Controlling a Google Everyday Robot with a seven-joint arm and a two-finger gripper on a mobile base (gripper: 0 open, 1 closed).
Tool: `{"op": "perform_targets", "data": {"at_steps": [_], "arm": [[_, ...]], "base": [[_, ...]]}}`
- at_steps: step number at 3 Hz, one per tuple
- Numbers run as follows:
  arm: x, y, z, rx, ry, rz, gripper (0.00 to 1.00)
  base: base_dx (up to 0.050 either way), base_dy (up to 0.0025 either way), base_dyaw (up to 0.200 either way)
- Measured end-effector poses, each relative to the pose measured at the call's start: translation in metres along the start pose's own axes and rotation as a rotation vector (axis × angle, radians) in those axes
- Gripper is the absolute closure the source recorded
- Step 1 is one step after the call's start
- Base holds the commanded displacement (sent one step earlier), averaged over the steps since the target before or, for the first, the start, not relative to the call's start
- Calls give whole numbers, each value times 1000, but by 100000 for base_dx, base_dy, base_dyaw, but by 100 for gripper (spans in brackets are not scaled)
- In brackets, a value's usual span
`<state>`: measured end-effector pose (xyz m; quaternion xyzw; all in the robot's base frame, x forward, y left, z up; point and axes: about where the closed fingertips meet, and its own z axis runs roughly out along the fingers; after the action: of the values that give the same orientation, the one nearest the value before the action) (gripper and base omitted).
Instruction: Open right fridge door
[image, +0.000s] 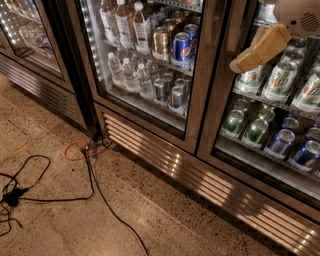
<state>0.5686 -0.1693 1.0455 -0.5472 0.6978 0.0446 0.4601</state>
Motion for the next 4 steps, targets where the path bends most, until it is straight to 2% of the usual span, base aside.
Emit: {"op": "perform_targets", "data": {"at_steps": [2, 3, 4], "arm": [[-1, -22, 8, 25, -14, 26, 0], [-6, -28, 12, 52, -28, 27, 0], [-13, -31, 26, 56, -38, 22, 0]], "base": [[0, 0, 0], [0, 0, 0], [0, 0, 0]]}}
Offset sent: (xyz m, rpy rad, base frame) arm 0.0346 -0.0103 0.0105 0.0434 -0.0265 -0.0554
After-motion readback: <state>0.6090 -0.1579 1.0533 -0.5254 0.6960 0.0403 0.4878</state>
